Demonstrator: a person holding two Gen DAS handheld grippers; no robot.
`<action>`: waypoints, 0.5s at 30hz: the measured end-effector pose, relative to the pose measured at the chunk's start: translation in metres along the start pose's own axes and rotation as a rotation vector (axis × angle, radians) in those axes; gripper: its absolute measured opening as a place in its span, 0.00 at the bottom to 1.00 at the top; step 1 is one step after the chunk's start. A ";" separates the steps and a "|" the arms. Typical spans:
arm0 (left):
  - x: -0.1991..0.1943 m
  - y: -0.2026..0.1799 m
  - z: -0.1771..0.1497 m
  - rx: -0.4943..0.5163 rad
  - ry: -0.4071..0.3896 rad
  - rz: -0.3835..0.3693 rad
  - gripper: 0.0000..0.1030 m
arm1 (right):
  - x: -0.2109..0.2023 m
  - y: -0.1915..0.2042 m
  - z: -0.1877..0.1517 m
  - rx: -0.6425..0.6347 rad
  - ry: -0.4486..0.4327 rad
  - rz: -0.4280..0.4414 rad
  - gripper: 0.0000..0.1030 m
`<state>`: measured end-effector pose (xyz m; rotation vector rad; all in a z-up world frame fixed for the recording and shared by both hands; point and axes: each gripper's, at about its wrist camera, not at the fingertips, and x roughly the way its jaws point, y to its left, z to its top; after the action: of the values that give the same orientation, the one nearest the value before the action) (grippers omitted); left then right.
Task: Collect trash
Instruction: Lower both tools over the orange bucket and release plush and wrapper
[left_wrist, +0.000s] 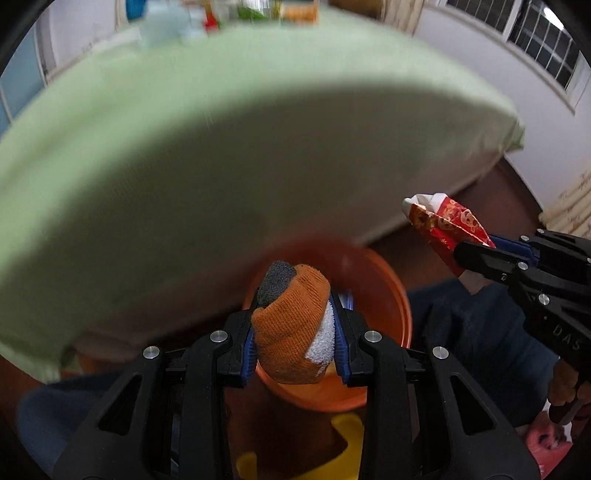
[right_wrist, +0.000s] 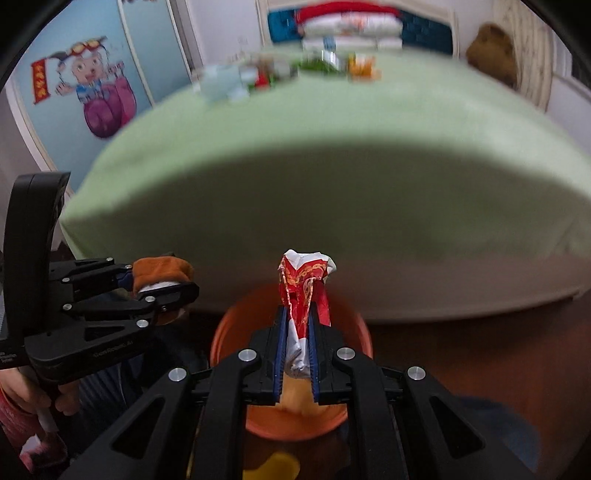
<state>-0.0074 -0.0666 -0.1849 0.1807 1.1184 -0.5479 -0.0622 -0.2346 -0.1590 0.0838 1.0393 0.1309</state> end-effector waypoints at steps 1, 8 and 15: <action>0.014 -0.002 -0.006 0.007 0.040 0.001 0.31 | 0.010 -0.001 -0.005 0.014 0.032 0.010 0.10; 0.070 -0.010 -0.024 0.019 0.199 0.004 0.45 | 0.052 -0.011 -0.021 0.102 0.160 0.028 0.42; 0.071 -0.002 -0.018 -0.009 0.179 0.028 0.67 | 0.043 -0.023 -0.020 0.140 0.123 0.000 0.58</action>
<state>-0.0003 -0.0836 -0.2556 0.2410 1.2904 -0.5085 -0.0561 -0.2503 -0.2088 0.2048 1.1708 0.0638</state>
